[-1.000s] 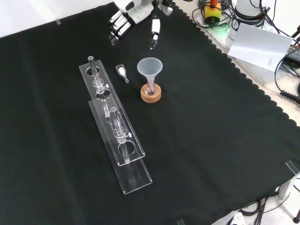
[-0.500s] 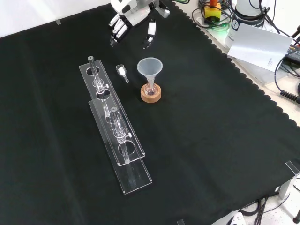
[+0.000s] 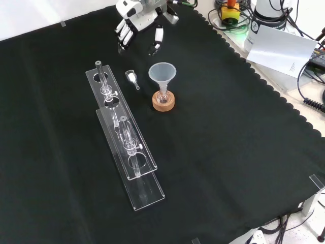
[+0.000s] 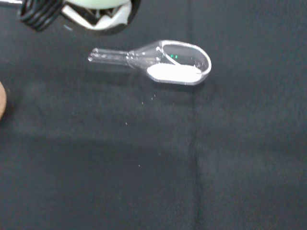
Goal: Pick up the weighing funnel.
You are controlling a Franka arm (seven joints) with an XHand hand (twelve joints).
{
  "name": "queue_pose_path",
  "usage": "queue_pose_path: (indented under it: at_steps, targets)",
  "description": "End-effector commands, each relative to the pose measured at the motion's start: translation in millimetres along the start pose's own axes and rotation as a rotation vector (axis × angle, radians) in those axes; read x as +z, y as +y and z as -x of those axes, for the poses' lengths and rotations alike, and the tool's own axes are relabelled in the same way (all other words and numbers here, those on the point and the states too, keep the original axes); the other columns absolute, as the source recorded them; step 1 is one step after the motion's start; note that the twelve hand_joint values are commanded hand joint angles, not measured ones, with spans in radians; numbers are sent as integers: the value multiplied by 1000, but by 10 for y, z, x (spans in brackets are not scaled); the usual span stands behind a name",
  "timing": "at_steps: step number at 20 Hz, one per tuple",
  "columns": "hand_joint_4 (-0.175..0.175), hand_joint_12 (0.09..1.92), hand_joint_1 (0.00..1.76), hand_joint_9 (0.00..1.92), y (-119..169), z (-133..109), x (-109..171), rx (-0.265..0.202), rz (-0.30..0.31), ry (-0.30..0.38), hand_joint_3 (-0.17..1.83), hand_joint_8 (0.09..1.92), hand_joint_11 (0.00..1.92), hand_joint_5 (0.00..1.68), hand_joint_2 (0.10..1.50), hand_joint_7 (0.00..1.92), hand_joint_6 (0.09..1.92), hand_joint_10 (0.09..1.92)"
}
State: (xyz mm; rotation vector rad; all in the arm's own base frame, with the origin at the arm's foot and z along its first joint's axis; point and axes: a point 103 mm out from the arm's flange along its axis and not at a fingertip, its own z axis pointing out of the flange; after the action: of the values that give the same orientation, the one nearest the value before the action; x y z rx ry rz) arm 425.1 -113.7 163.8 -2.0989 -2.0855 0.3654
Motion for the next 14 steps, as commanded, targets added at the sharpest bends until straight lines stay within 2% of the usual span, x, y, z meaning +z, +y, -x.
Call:
queue_pose_path:
  at_steps: [1, 7, 14]
  targets:
    - [-52, 1315, 902, 644, 299, -92, 264, -36, 14, -8, 599, 692, 365, 541, 666, 423, 87, 561]
    - [-54, 1306, 900, 689, 418, -54, 405, -37, -6, 5, 607, 693, 372, 548, 668, 451, 87, 560]
    - [-54, 1301, 921, 683, 501, -62, 509, -45, -17, -16, 616, 688, 375, 559, 671, 460, 87, 537]
